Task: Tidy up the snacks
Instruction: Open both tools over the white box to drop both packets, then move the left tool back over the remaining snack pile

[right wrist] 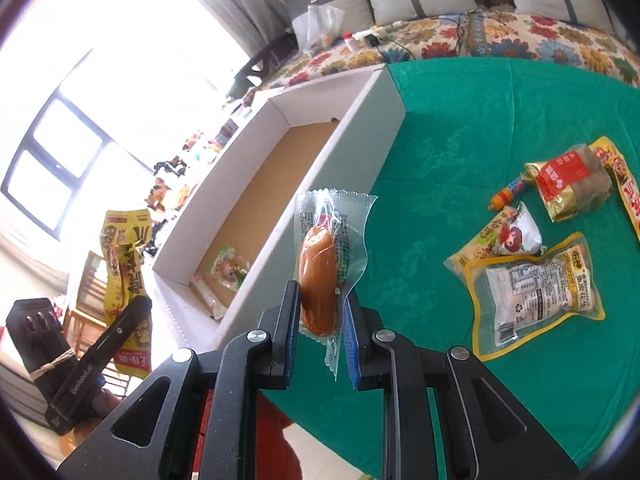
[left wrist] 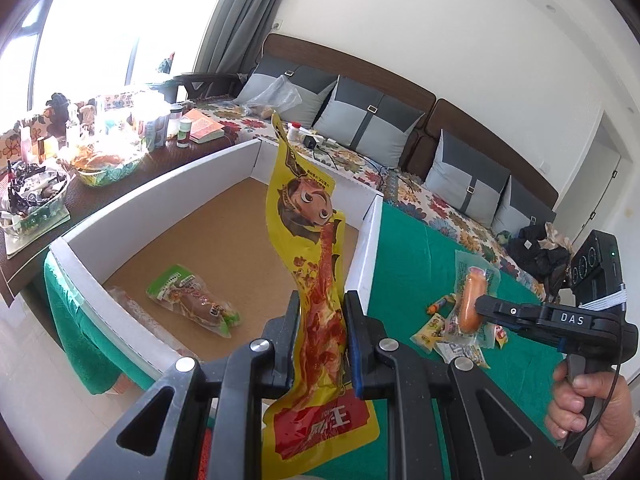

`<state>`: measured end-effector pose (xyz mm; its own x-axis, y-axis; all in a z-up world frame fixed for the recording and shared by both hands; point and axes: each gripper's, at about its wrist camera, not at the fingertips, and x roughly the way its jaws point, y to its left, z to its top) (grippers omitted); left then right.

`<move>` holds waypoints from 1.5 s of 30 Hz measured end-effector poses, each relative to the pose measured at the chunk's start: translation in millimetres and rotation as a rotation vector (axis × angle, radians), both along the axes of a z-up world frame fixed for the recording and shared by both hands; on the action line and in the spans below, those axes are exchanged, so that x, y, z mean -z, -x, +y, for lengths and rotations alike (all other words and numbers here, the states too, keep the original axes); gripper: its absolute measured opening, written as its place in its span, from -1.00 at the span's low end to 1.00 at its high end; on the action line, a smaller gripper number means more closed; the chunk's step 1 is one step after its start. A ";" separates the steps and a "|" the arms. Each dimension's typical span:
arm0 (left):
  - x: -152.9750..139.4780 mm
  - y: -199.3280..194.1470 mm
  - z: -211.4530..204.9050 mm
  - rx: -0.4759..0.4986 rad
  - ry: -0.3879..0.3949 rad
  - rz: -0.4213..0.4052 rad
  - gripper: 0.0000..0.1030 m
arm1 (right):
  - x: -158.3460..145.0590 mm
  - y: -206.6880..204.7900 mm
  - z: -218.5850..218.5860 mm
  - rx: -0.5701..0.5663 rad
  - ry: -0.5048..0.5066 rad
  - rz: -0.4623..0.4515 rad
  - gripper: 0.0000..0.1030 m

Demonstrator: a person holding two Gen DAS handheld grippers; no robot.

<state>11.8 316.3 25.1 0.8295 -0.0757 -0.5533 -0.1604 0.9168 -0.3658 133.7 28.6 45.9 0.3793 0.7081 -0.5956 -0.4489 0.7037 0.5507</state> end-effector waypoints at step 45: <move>70.0 -91.4 -123.0 0.120 -0.600 0.241 0.45 | 151.1 14.9 -274.5 0.636 0.543 -0.086 0.34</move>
